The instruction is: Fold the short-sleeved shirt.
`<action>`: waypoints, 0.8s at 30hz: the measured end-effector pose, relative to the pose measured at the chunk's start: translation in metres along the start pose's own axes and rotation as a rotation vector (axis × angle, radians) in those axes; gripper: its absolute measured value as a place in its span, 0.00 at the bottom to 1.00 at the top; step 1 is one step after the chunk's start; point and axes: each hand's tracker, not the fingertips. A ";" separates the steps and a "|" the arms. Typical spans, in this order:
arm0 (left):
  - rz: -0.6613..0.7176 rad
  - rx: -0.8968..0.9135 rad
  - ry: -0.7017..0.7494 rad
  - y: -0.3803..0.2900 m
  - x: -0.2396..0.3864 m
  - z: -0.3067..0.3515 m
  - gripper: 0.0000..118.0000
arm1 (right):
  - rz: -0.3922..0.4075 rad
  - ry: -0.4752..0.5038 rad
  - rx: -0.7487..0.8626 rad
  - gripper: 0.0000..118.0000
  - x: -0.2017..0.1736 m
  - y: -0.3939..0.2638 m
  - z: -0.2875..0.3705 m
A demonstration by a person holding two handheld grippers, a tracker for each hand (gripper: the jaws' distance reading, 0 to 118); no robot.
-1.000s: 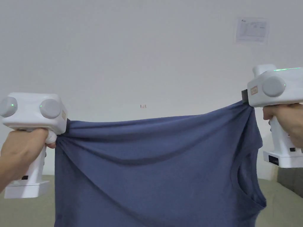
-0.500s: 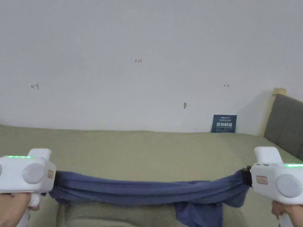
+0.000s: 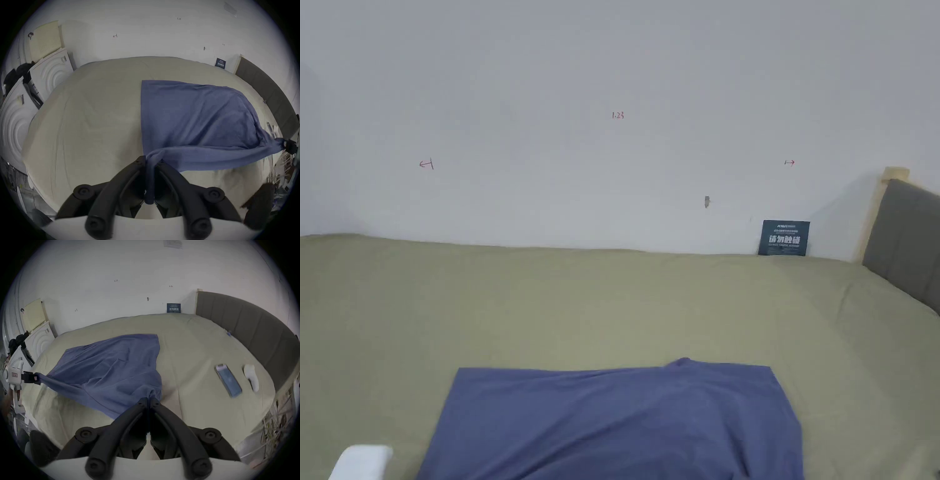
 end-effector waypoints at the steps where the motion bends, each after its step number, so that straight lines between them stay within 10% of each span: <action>1: 0.007 -0.014 -0.005 -0.012 -0.005 0.006 0.08 | 0.004 -0.001 -0.002 0.01 0.000 -0.012 0.010; 21: 0.065 -0.061 -0.033 -0.058 -0.018 0.012 0.09 | 0.044 -0.014 -0.056 0.01 -0.009 -0.043 0.020; 23: 0.072 -0.055 -0.041 -0.061 -0.020 0.014 0.34 | 0.030 -0.010 -0.070 0.12 -0.008 -0.043 0.019; 24: 0.074 -0.052 -0.044 -0.062 -0.022 0.016 0.62 | 0.024 -0.013 -0.068 0.38 -0.007 -0.044 0.019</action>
